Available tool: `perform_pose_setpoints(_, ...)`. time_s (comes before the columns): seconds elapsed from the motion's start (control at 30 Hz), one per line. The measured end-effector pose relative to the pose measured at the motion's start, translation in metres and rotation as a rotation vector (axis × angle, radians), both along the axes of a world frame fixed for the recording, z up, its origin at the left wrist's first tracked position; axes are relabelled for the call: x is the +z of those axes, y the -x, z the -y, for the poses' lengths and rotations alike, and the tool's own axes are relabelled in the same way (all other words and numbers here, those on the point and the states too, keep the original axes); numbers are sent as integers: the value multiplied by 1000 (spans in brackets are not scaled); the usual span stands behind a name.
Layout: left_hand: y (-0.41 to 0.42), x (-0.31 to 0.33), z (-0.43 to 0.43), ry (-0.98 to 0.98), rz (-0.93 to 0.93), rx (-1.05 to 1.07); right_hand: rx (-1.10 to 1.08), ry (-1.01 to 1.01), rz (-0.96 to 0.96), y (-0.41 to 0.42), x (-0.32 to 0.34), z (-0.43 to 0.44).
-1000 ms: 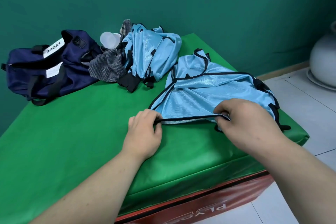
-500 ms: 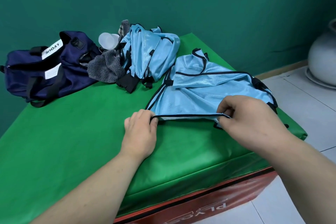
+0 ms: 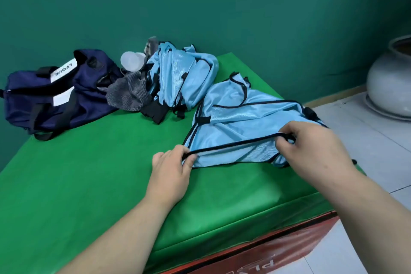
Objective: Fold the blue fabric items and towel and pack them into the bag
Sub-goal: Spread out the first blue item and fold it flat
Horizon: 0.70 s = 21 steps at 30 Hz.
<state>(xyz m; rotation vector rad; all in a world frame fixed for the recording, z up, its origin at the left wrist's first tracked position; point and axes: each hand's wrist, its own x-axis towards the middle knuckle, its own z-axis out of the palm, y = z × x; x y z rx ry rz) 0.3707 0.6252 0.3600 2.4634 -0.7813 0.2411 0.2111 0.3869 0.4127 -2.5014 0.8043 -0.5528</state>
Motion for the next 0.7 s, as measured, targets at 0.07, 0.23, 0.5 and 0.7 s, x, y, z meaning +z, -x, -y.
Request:
perform_pose_setpoints(0.07, 1, 3, -4, 14, -8, -61, -20, -26, 13, 6, 5, 1)
perform_pose_setpoints(0.23, 5, 28, -23, -32, -53, -185, 4, -6, -59, 29, 46, 3)
perform_pose_setpoints(0.5, 29, 179, -64, 179, 118, -137, 42, 89, 101, 60, 158, -11)
perform_pose_setpoints(0.7, 75, 289, -123, 253, 160, -23, 53, 209, 179, 99, 249, -36)
